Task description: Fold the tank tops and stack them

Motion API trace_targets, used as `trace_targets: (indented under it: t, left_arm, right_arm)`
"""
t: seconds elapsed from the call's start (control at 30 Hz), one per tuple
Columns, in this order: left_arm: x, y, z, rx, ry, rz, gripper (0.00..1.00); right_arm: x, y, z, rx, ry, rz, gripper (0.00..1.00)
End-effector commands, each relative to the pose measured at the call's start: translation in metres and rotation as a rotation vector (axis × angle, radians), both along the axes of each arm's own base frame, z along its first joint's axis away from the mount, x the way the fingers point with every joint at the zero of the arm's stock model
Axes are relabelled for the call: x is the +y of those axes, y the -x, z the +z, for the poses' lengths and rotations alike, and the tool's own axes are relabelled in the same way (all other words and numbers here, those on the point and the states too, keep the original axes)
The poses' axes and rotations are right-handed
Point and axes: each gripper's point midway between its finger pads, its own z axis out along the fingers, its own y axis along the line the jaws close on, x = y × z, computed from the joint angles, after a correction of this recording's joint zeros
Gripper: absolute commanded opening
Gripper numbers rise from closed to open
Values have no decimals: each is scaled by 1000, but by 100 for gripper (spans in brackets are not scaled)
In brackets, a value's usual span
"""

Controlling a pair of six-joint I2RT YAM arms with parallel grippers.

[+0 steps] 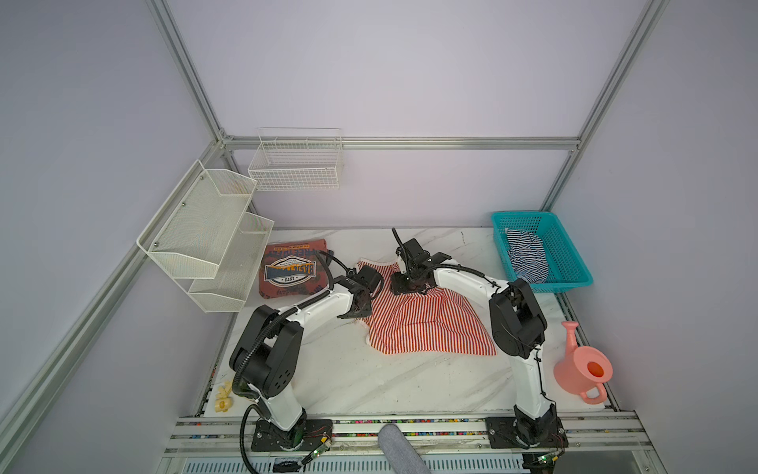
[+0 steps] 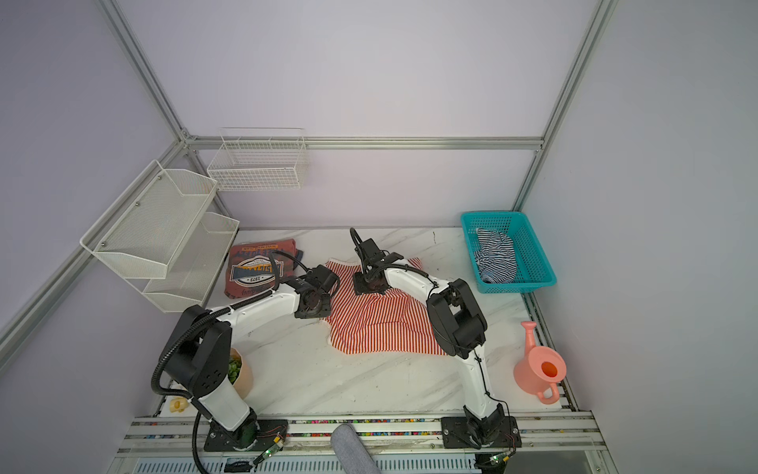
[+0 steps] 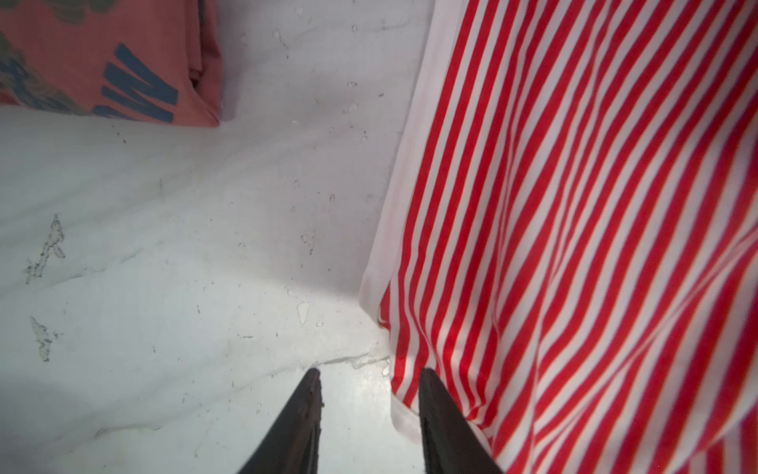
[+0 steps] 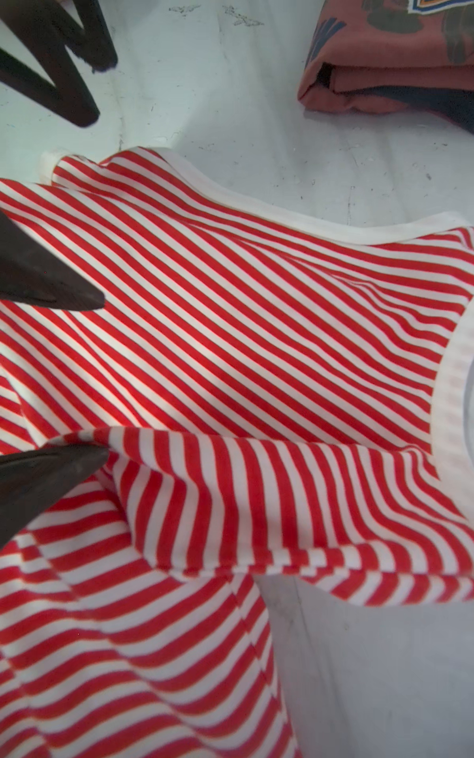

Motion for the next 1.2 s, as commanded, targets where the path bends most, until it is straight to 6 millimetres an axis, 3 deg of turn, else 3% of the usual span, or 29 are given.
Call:
trace_targets:
  t: [0.0,0.2,0.43,0.53,0.83,1.17]
  left_arm:
    - [-14,-25,28,-72,50,1,35]
    - [-12,-22,-25,52,-15,11,26]
    - [-5,-14,-55,122,-60,27,26]
    - [5,-5,-58,142,-91,42,25]
    - [44,32,-60,198,-191,93,25]
    - [66,58,-61,234,-248,129,26]
  right_arm:
    - [-3,-1,13,-11,-37,-13,56]
    - [-14,-11,15,-11,-53,-49,56]
    - [-37,-32,24,-30,-77,-96,56]
    - [-53,-42,14,-12,-70,-121,56]
    - [-129,-74,-30,50,-3,-256,53]
    - [-158,-104,-70,111,4,-327,44]
